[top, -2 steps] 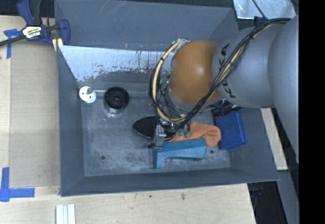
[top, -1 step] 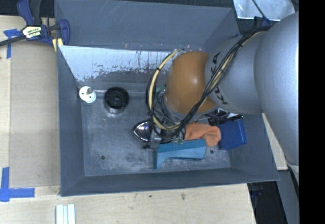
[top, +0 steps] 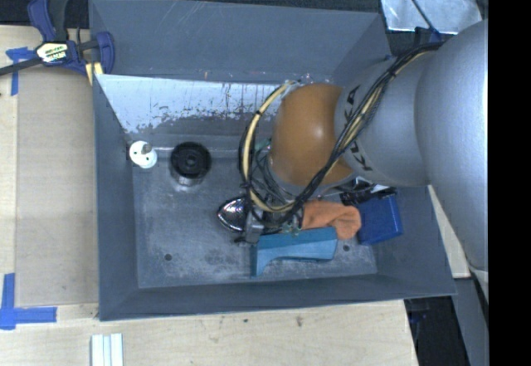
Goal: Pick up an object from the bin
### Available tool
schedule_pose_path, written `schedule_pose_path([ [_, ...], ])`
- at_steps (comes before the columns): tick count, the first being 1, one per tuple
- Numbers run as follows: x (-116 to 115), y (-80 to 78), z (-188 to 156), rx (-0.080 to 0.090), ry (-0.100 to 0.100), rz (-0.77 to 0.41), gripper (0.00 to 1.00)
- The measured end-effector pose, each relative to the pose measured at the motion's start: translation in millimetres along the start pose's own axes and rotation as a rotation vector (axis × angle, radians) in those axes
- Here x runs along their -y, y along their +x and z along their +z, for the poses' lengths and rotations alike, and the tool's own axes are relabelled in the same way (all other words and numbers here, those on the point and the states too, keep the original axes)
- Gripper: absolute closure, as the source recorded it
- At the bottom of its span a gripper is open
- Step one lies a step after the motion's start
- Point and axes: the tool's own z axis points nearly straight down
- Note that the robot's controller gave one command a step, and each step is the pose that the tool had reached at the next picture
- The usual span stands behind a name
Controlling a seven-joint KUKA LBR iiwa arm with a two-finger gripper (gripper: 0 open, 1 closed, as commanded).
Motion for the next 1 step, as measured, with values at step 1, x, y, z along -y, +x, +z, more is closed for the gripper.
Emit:
schedule_pose_path([
  [1,10.2,32.6,-102.0,0.000,0.001,0.005,1.00],
])
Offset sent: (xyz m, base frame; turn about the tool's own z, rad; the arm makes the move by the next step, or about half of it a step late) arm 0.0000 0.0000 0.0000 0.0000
